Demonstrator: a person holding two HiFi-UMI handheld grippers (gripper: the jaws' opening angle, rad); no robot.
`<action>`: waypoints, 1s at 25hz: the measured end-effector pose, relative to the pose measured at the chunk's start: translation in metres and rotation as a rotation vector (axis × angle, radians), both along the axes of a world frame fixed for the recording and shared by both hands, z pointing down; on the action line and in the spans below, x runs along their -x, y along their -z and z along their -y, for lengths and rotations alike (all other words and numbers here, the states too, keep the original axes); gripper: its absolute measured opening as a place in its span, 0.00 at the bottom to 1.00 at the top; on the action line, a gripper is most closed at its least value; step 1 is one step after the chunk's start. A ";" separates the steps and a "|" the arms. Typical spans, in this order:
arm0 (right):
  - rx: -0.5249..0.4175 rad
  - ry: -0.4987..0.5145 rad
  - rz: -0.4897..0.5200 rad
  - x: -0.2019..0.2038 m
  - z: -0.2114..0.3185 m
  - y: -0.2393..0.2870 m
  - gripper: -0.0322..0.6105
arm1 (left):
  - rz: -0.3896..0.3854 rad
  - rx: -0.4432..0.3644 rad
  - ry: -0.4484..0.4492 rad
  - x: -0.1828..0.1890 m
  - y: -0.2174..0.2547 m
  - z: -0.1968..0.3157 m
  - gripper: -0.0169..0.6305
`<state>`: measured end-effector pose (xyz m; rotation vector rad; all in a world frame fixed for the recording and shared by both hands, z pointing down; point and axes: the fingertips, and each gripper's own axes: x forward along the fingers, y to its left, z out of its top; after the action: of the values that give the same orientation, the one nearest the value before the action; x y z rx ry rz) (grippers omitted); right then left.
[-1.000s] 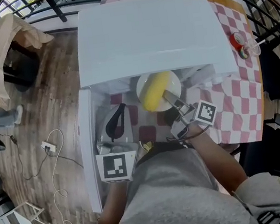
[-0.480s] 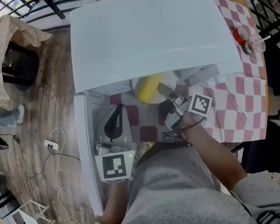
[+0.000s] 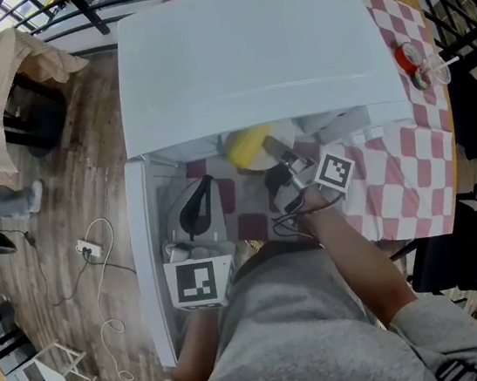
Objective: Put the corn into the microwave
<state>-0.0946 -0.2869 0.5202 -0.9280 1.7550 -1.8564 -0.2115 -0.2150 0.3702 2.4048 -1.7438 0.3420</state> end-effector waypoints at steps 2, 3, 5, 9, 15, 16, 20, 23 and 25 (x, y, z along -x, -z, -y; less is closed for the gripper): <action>0.004 0.003 -0.015 0.002 0.001 -0.001 0.07 | 0.006 0.010 -0.010 -0.002 0.000 -0.001 0.04; 0.007 0.004 -0.024 0.003 0.002 -0.001 0.07 | 0.006 0.008 -0.013 -0.004 0.000 -0.001 0.04; 0.008 0.006 -0.039 0.002 0.003 -0.002 0.07 | 0.000 -0.001 -0.013 -0.006 0.000 -0.001 0.04; -0.010 0.019 -0.059 0.004 0.004 0.002 0.09 | 0.002 -0.014 -0.019 -0.006 0.002 -0.001 0.04; -0.170 0.101 -0.074 0.002 0.001 0.016 0.33 | 0.004 0.013 -0.037 -0.010 0.001 -0.004 0.04; -0.200 0.122 -0.085 0.005 0.000 0.018 0.36 | 0.009 0.012 -0.040 -0.010 0.002 -0.005 0.04; -0.321 0.230 -0.137 0.016 -0.008 0.036 0.47 | 0.019 0.005 -0.057 -0.014 0.002 -0.005 0.04; -0.371 0.301 -0.223 0.022 -0.014 0.036 0.53 | 0.020 0.009 -0.060 -0.015 0.001 -0.005 0.04; -0.399 0.357 -0.311 0.022 -0.019 0.029 0.56 | 0.025 0.005 -0.065 -0.017 0.002 -0.006 0.04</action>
<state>-0.1162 -0.2680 0.4913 -0.8146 2.5039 -1.5149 -0.1948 -0.2094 0.3684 2.4681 -1.6754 0.3862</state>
